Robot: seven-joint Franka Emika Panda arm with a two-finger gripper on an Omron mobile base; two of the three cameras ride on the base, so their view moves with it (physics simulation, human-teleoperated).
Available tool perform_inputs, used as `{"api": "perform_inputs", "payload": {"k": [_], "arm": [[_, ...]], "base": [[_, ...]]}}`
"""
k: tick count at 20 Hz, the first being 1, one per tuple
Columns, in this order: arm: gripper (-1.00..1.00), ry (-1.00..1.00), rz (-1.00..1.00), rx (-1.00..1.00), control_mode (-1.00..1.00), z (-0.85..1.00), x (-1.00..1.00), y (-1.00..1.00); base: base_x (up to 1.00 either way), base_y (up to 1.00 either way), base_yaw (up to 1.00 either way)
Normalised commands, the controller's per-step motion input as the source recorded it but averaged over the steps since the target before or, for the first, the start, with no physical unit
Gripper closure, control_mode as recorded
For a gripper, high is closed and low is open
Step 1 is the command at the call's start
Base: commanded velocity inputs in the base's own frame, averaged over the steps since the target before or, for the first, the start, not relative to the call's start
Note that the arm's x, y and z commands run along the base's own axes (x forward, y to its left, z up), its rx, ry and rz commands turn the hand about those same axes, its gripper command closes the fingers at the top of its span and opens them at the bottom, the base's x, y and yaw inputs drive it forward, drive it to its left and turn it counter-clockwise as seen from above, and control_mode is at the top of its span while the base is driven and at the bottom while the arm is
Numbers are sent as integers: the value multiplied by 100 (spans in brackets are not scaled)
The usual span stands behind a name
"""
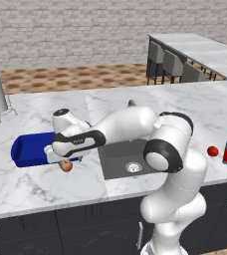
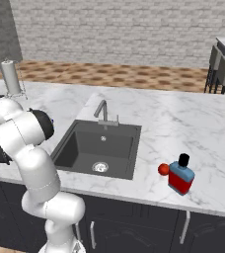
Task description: Pick up all produce items and place them in the sink. Turn on the sink faucet to wash them. Then turn the sink off and put them in the tray.
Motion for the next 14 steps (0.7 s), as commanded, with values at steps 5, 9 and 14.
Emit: {"api": "perform_inputs", "payload": {"k": [5, 9, 14], "arm": [[-100, 0, -2, 0, -100, -15, 15, 1], [-100, 0, -1, 0, -100, -17, 14, 3], [-100, 0, -1, 0, -100, -17, 11, 3]], "base": [[0, 0, 0], [0, 0, 0], [0, 0, 0]]}}
